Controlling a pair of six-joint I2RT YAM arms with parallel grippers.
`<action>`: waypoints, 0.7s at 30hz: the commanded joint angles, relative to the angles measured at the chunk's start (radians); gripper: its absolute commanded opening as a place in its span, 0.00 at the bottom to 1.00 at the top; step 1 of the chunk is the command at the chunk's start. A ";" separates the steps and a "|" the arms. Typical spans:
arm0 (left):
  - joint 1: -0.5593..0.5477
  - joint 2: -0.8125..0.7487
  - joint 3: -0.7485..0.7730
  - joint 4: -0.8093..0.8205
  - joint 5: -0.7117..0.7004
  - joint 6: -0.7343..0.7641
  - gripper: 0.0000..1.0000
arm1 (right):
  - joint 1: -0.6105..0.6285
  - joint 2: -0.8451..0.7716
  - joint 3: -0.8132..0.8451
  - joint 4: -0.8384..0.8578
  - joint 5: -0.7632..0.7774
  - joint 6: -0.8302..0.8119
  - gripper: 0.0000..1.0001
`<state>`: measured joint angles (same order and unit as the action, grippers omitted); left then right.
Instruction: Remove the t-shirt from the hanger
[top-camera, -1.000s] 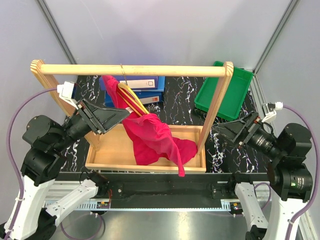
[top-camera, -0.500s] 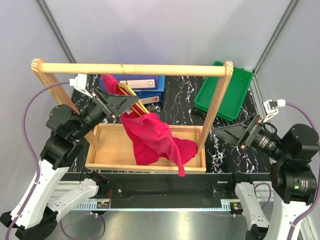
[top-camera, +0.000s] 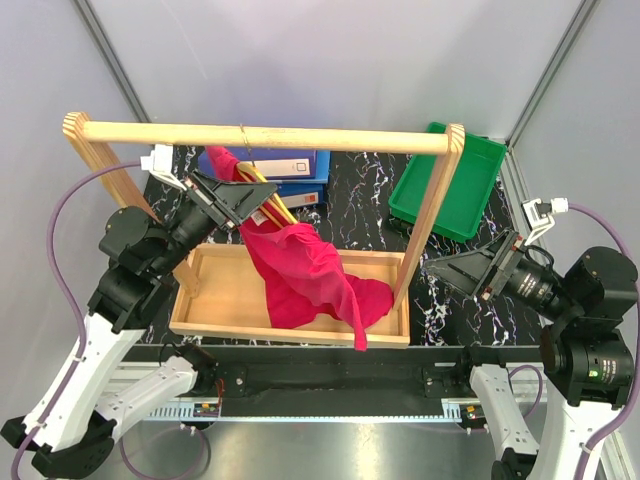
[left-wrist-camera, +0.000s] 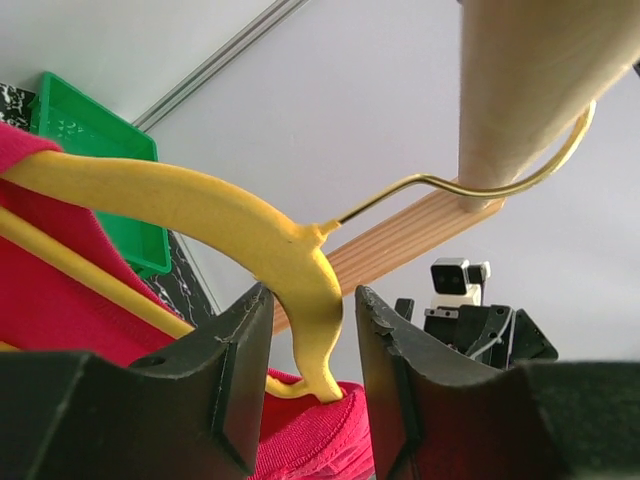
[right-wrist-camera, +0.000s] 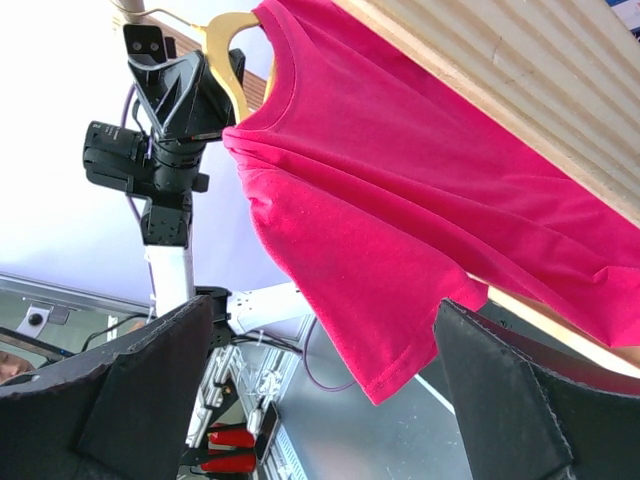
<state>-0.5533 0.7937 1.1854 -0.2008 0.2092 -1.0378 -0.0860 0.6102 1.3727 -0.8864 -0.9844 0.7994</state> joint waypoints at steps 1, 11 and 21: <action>-0.017 -0.008 -0.023 0.101 -0.073 -0.045 0.40 | -0.001 0.013 0.025 0.038 -0.040 -0.022 1.00; -0.080 -0.002 -0.035 0.109 -0.171 -0.077 0.49 | -0.001 0.007 0.016 0.040 -0.057 -0.025 1.00; -0.114 0.013 0.025 0.112 -0.205 -0.059 0.16 | -0.001 -0.013 -0.004 -0.003 -0.079 -0.066 1.00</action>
<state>-0.6548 0.8047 1.1564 -0.1619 0.0368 -1.1236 -0.0860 0.6048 1.3682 -0.8883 -1.0222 0.7692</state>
